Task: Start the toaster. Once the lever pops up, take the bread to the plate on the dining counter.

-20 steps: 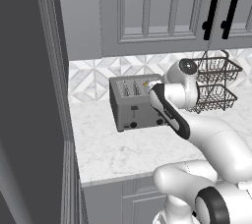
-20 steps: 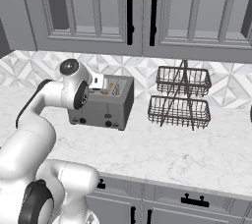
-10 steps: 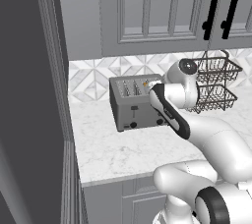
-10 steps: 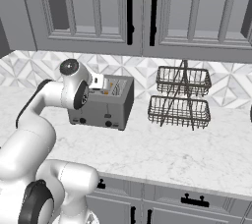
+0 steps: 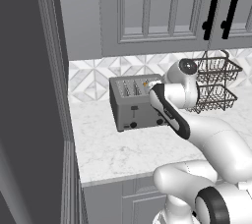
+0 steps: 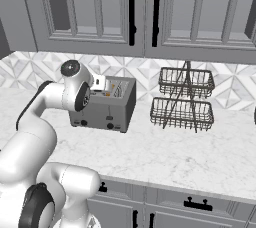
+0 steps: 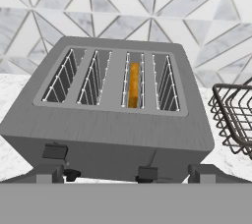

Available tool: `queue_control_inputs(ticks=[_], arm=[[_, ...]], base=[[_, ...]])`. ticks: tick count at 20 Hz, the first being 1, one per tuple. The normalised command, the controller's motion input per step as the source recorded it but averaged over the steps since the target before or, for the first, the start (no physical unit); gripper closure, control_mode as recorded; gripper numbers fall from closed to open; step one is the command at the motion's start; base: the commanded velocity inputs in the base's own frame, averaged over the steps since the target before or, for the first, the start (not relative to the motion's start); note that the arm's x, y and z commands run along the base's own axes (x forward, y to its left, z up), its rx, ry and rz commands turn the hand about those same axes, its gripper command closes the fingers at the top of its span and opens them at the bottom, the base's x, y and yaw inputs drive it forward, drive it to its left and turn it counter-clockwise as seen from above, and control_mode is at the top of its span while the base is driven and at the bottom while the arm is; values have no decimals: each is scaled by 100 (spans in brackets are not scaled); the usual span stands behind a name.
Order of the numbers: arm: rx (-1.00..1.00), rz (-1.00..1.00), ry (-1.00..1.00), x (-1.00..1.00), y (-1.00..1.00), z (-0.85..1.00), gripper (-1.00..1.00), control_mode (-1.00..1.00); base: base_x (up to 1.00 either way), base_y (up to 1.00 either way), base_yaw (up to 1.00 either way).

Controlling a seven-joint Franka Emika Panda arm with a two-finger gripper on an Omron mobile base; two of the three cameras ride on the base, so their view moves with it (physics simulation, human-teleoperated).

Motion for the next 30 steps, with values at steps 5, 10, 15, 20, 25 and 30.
queue_control_inputs(ticks=[5,10,15,20,25,30], arm=[[0,0,0,0,0,0,-100,-100],[0,0,0,0,0,0,-100,-100],[0,0,0,0,0,0,-100,-100],[0,0,0,0,0,0,-100,-100],[0,0,0,0,0,0,-100,-100],[0,0,0,0,0,0,-100,-100]], base=[[0,0,0],[0,0,0],[0,0,0],[0,0,0],[0,0,0],[0,0,0]])
